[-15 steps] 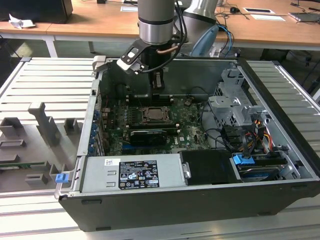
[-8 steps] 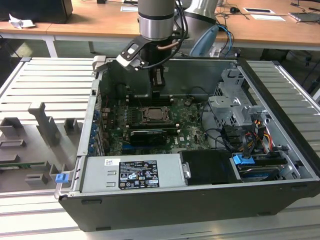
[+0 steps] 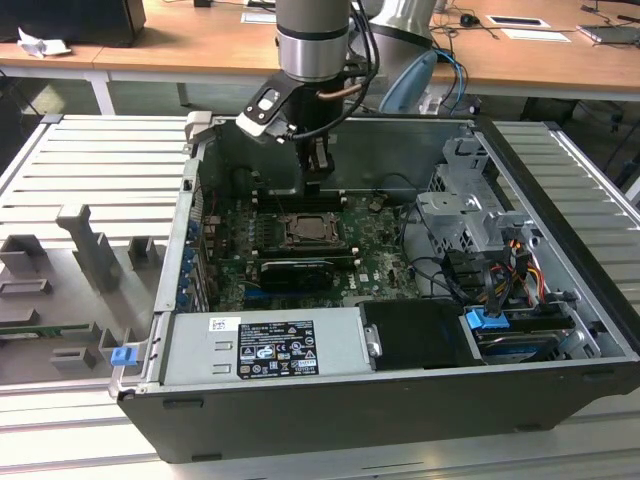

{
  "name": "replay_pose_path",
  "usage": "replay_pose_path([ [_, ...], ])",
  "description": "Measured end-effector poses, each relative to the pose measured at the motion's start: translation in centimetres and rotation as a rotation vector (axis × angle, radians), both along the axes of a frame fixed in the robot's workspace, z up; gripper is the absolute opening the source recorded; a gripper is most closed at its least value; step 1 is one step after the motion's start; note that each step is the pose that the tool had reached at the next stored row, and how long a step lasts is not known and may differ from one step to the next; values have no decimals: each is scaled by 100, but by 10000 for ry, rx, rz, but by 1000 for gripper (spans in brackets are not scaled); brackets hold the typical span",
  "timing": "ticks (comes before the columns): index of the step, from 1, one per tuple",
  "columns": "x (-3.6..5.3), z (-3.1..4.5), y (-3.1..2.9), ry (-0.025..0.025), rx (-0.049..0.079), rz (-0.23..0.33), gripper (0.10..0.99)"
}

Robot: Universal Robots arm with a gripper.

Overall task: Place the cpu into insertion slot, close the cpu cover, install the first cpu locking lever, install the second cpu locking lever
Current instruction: 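Install the first cpu locking lever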

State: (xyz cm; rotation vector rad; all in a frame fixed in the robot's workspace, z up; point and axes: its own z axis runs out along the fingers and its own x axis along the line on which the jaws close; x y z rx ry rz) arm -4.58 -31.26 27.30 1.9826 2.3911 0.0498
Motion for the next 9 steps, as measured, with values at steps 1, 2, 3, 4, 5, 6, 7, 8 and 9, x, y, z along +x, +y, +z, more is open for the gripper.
replay_pose_path([
  [1,0,-15,0,22,-23,298,106],
  [2,0,-22,0,50,-25,629,106],
  [3,0,-26,0,66,-27,906,106],
  [4,0,-28,0,74,-27,1107,106],
  [5,0,-30,0,80,-27,1292,106],
  [6,0,-32,0,85,-27,1582,106],
  [7,0,-34,0,86,-28,1974,106],
  [8,0,-34,0,86,-28,2246,106],
  [9,0,-34,0,86,-31,2454,106],
])
